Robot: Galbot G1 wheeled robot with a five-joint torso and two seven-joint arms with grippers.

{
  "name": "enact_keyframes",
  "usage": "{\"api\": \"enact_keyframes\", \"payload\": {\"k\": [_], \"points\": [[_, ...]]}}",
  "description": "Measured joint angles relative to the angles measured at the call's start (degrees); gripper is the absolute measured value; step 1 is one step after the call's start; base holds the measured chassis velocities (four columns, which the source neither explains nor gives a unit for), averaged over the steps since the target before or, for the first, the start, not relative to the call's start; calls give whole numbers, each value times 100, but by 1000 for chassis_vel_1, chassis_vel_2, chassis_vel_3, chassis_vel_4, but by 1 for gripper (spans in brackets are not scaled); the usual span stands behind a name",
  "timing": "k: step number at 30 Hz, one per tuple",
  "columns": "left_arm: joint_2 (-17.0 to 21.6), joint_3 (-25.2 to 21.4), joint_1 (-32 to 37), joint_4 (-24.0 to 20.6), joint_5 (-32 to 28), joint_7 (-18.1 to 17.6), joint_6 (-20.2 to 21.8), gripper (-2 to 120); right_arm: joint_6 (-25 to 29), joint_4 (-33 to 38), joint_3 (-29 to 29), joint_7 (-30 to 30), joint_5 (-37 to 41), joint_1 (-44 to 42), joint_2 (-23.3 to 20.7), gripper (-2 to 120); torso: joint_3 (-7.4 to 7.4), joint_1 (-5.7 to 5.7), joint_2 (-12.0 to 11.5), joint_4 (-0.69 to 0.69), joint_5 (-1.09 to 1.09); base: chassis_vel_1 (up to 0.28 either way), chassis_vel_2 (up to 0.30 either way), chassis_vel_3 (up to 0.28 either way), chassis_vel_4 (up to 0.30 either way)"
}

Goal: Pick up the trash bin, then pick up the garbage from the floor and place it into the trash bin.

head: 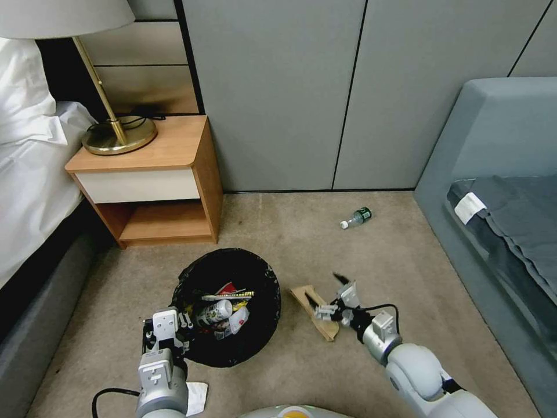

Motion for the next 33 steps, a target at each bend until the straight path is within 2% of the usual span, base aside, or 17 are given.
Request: {"api": "enact_keyframes", "payload": {"k": [2, 12, 14, 17, 22, 25, 29, 33], "points": [[0, 0, 0, 0, 0, 0, 0, 1, -244, -288, -40, -117, -102, 142, 66, 100, 0, 0, 0, 1, 0, 0, 0, 0, 0], [0, 0, 0, 0, 0, 0, 0, 1, -296, -1083, -15, -536, -203, 458, 268, 100, 0, 0, 0, 1, 0, 0, 0, 0, 0], [0, 0, 0, 0, 0, 1, 0, 1, -79, -1412, 49, -931, -227, 577, 375, 100, 0, 0, 0, 1, -1, 0, 0, 0, 0], [0, 0, 0, 0, 0, 1, 0, 1, 208, -1834, 84, -1080, -372, 745, 560, 100, 0, 0, 0, 1, -1, 0, 0, 0, 0], [0, -1, 0, 0, 0, 0, 0, 1, 335, -2098, 89, -1081, -422, 849, 680, 100, 0, 0, 0, 1, 1, 0, 0, 0, 0], [0, 0, 0, 0, 0, 1, 0, 1, 427, -2487, 106, -1038, -517, 1007, 863, 100, 0, 0, 0, 1, -1, 0, 0, 0, 0], [0, 0, 0, 0, 0, 1, 0, 1, 481, -2599, 112, -1020, -552, 1028, 904, 99, 0, 0, 0, 1, 0, 0, 0, 0, 0], [0, 0, 0, 0, 0, 1, 0, 1, 612, -2819, 161, -946, -604, 1035, 963, 89, 0, 0, 0, 1, 0, 0, 0, 0, 0]]}}
